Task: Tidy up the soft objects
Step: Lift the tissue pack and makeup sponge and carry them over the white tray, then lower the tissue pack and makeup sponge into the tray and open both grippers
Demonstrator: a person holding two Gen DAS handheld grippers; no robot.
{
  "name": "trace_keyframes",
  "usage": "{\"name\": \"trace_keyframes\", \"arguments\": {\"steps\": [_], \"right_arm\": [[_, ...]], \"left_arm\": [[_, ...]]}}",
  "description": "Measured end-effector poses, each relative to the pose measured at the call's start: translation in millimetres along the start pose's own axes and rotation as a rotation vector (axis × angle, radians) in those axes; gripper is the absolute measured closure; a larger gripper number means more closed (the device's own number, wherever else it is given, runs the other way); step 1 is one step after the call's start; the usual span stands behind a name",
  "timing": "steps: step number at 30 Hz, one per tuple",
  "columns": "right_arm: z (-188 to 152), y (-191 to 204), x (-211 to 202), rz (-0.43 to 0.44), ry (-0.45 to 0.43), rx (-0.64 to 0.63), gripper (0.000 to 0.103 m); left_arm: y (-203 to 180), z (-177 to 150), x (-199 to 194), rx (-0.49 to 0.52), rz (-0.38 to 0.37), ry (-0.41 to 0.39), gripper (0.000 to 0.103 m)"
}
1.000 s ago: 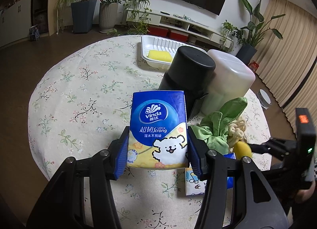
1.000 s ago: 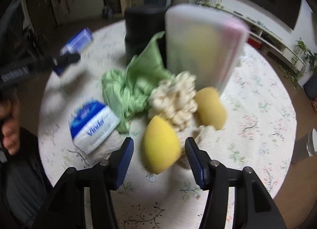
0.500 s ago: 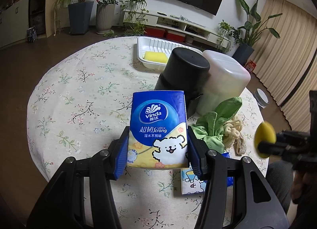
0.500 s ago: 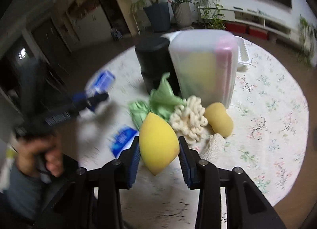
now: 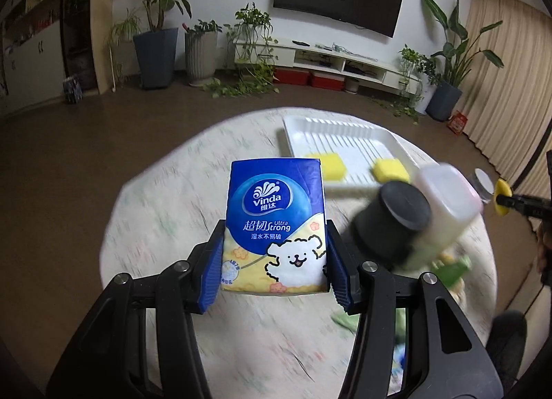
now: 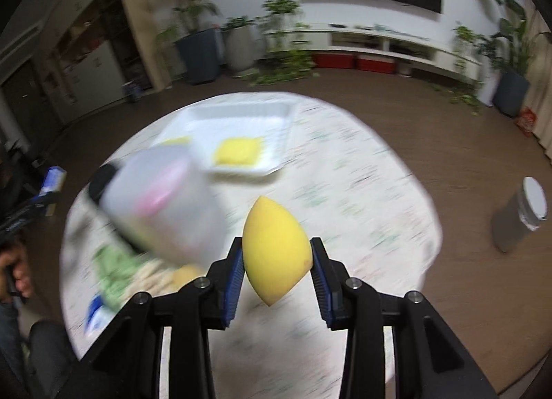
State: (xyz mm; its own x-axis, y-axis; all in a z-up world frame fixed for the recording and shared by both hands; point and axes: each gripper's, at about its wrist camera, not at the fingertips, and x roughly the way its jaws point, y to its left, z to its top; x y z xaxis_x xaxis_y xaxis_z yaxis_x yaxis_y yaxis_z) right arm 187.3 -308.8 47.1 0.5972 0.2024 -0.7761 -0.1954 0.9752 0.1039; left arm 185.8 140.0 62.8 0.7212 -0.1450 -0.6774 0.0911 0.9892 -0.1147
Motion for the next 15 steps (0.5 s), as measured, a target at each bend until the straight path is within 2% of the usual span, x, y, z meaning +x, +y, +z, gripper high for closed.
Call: {"name": "trace_keyframes", "arguments": {"steps": [3, 6, 12, 15], "right_arm": [[31, -22, 14, 0.005, -0.006, -0.002, 0.063], [70, -28, 31, 0.006, -0.023, -0.044, 0.064], [130, -16, 85, 0.064, -0.001, -0.106, 0.063], [148, -5, 113, 0.080, 0.028, -0.148, 0.063]], "left_arm": [[-3, 28, 18, 0.051, -0.003, -0.003, 0.053], [-15, 49, 46, 0.109, -0.004, 0.032, 0.053], [-40, 88, 107, 0.207, -0.016, 0.092, 0.053], [-49, 109, 135, 0.236, -0.056, 0.105, 0.053]]}}
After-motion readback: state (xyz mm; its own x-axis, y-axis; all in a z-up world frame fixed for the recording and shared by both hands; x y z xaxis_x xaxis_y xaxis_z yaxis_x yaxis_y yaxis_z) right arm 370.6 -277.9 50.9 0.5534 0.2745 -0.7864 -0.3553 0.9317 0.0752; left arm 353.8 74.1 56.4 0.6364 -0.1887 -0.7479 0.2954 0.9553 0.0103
